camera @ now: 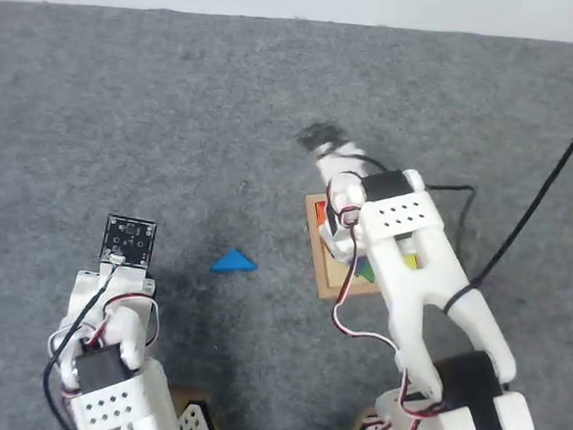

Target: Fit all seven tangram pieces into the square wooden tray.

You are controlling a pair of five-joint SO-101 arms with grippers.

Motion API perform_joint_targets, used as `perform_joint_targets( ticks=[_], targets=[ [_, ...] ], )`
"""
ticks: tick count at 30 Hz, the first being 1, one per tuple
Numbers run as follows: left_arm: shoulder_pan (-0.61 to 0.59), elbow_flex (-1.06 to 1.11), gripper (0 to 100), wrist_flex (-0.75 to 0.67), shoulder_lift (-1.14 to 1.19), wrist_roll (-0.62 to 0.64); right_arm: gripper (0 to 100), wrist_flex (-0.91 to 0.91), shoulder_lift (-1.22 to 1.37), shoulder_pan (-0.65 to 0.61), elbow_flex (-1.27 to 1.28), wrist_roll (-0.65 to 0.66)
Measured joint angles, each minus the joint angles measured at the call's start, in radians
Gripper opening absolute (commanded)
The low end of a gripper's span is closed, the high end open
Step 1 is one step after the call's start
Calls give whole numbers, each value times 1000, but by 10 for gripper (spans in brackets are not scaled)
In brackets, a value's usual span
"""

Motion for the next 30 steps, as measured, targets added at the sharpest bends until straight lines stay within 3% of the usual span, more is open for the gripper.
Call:
perform_joint_targets(
  ticks=[2,4,12,20,30],
  targets=[
    [0,0,133,0,0,0,154,6,0,6,0,-115],
    [0,0,133,0,0,0,154,12,0,3,0,-129],
    [0,0,133,0,0,0,154,15,0,-68,38,32],
    [0,0,133,0,0,0,154,15,0,-146,114,468],
    [0,0,133,0,0,0,155,-86,0,-147,114,1178]
  ],
)
